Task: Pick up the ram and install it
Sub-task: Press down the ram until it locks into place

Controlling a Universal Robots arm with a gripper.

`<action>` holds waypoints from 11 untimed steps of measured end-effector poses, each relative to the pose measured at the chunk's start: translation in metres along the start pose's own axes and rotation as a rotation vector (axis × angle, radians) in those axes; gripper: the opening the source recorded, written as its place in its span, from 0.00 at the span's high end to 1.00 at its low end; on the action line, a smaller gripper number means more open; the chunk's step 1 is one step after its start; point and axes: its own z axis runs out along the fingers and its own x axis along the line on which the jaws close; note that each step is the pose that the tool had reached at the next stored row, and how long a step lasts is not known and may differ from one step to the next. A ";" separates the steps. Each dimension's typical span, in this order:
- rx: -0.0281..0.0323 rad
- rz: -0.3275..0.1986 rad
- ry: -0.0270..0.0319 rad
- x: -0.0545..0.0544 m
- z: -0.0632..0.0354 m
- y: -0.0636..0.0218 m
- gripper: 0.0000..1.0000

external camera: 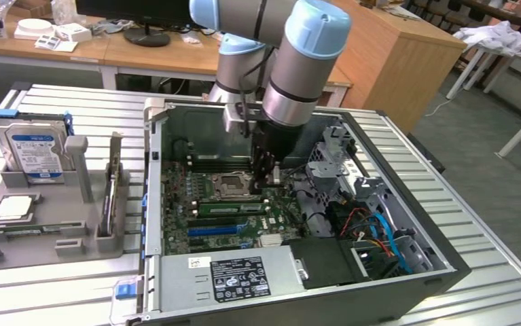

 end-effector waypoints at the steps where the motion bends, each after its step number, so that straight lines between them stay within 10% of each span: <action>1: -0.0001 0.000 0.0001 0.000 0.0001 0.0029 0.89; 11: -0.0001 0.000 0.0001 0.000 0.0011 0.0263 0.89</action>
